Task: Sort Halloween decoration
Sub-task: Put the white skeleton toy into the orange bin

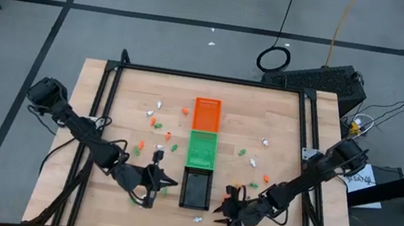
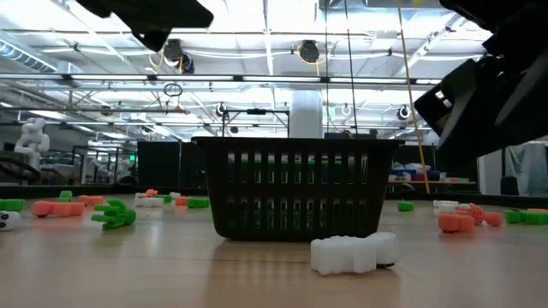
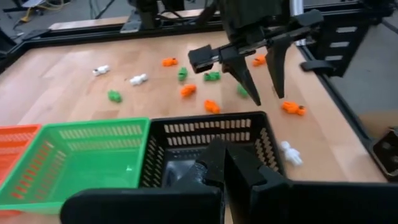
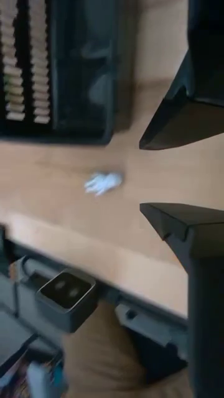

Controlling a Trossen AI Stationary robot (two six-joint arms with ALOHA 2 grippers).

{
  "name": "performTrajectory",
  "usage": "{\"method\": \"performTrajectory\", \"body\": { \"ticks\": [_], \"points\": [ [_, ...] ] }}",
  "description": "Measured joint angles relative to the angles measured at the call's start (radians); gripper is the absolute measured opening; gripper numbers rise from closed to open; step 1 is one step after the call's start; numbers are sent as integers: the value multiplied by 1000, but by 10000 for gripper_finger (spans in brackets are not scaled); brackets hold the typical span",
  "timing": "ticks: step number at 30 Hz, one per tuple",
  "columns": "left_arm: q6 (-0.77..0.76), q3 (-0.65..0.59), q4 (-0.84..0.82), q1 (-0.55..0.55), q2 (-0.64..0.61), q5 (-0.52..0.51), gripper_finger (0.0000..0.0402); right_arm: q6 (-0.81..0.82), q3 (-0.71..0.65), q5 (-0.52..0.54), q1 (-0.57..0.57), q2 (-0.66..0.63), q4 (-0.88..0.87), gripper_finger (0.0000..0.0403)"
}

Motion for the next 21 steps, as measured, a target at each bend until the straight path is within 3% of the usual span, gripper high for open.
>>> {"method": "performTrajectory", "body": {
  "ticks": [8, 21],
  "points": [
    [0, 0, -2, -25, 0, 0, 8, -8, 115, -6, 5, 130, -23, 132],
    [0, 0, -15, -50, 0, 0, 8, -83, 238, 228, 57, 264, -30, 132]
  ]
}}
